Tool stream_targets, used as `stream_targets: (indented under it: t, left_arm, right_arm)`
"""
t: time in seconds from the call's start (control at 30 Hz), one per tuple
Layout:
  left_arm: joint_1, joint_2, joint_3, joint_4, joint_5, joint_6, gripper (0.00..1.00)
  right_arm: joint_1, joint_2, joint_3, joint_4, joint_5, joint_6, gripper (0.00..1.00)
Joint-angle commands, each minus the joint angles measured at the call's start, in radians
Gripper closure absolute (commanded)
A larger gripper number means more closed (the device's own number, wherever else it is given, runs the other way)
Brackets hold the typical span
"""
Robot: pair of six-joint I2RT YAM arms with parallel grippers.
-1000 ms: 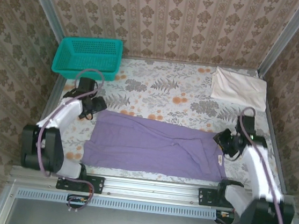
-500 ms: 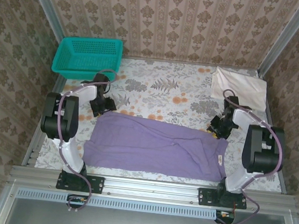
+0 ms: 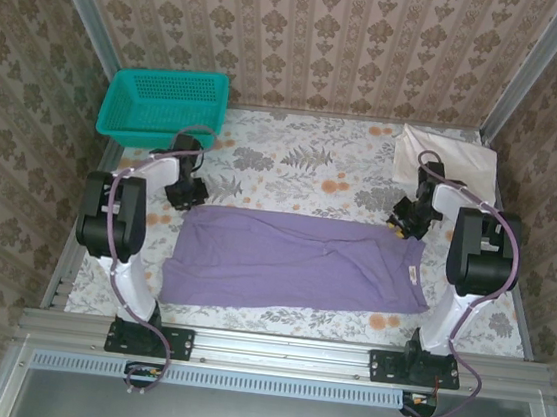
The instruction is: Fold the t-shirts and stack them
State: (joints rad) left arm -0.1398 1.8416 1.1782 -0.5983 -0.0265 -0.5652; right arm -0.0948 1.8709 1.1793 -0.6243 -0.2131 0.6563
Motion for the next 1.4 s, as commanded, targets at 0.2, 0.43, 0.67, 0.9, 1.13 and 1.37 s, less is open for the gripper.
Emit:
stream_targets:
  t: [0.2,0.43,0.67,0.9,1.13,1.37]
  left_arm:
    - [0.089,-0.129,-0.046,0.023,0.037,-0.011,0.73]
    - [0.089,-0.114,0.032,-0.152,0.171,-0.034,0.51]
    - [0.054,-0.018,0.117,-0.265,0.124,-0.078,0.54]
    - [-0.005,0.093,0.221,-0.313,0.121,-0.076,0.59]
    - [-0.007,0.1,0.199,-0.295,0.111,-0.046,0.82]
    - [-0.02,0.03,0.128,-0.225,0.12,0.001,0.93]
  right_arm:
    - [-0.02,-0.033,-0.003,0.081,-0.018,0.038,0.59]
    - [-0.015,-0.191,-0.093,0.187,-0.073,0.009,0.54]
    - [0.029,-0.295,-0.185,0.216,-0.086,-0.025,0.54]
    - [0.16,-0.318,-0.195,0.213,-0.113,-0.024,0.55]
    - [0.486,-0.163,0.003,0.182,-0.133,-0.03,0.56]
    - [0.705,0.172,0.37,0.113,-0.159,-0.058,0.55]
